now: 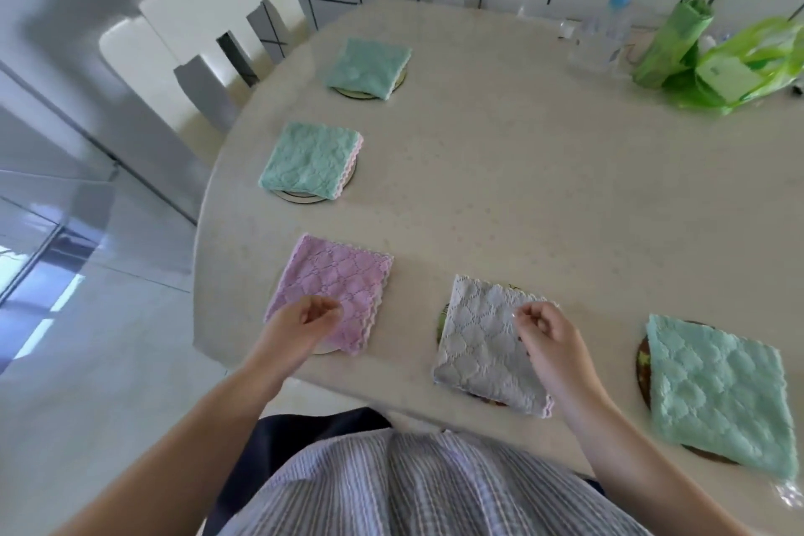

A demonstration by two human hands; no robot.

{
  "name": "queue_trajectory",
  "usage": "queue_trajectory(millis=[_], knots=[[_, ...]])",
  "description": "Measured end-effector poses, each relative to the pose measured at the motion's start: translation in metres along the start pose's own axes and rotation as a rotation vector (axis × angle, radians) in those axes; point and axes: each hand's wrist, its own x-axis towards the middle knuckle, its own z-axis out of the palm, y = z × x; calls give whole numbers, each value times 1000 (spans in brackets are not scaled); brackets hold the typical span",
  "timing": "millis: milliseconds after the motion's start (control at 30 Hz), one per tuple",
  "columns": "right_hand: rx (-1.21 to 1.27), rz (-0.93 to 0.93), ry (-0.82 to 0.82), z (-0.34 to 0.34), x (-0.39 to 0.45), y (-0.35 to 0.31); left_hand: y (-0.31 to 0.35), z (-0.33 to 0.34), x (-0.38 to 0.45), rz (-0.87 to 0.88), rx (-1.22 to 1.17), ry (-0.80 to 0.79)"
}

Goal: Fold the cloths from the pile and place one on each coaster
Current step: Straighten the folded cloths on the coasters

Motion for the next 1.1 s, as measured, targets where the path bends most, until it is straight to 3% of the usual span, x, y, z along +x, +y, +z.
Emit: queue_trajectory(millis=[200, 300, 433, 633, 1100], knots=[[-110, -36, -215, 68, -4, -28, -35, -50, 33, 13, 87, 191], [-254, 21, -275, 115, -5, -29, -49, -70, 53, -32, 225, 141], [-300, 86, -206, 161, -11, -32, -48, -85, 67, 55, 373, -22], [-267, 179, 37, 184, -19, -25, -44, -90, 73, 145, 449, -198], [-282, 179, 38, 198, -20, -21, -53, -106, 79, 264, 450, -319]])
